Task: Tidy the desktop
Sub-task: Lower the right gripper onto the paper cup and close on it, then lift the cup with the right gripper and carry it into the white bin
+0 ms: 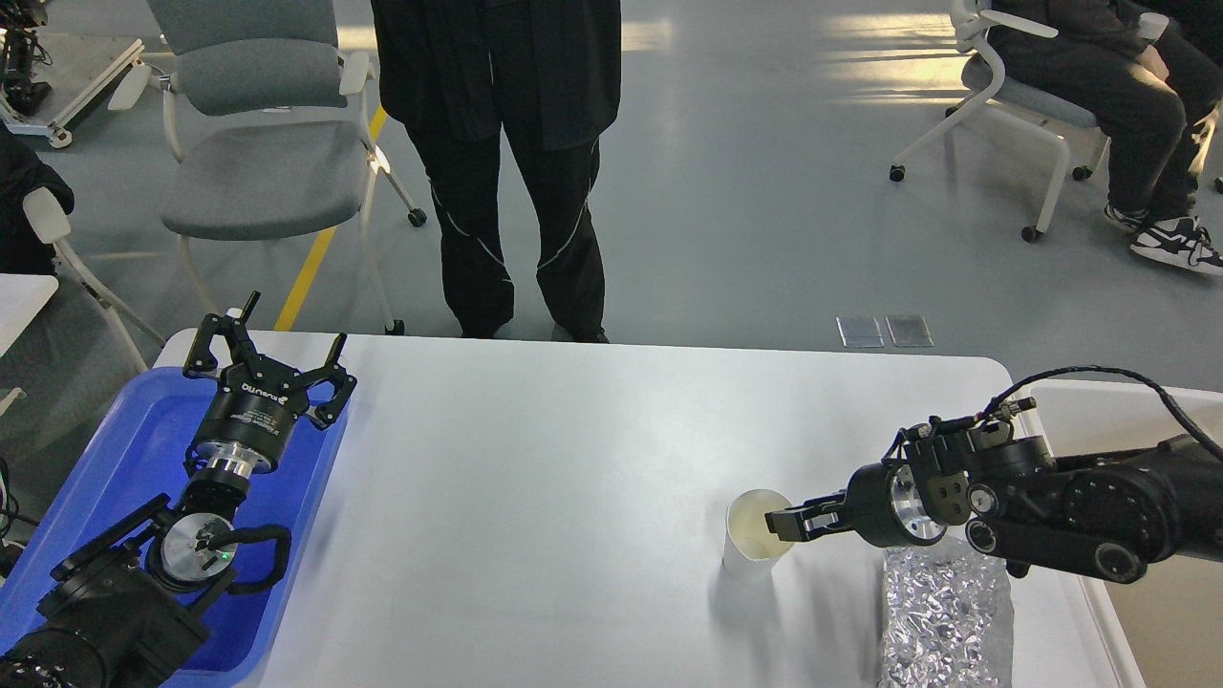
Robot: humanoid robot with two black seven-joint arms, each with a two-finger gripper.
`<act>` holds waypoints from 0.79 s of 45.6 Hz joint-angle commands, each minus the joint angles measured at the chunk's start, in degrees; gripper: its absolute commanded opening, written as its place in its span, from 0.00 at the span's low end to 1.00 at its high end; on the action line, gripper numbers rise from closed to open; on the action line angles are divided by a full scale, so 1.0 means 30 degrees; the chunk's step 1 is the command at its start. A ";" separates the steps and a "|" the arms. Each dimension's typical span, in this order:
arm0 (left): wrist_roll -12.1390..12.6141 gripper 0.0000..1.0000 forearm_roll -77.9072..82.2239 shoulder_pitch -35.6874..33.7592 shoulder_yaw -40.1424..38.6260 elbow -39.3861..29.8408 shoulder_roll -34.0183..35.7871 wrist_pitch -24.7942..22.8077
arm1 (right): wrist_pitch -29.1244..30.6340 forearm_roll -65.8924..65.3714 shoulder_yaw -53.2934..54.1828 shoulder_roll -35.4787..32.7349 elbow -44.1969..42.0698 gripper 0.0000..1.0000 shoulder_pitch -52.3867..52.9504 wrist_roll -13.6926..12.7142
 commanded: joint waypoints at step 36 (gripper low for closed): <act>0.0000 1.00 0.0000 0.0000 -0.0024 0.0000 0.0000 0.0027 | 0.0397 0.0161 -0.1789 -0.3452 0.2229 0.00 0.5150 0.2569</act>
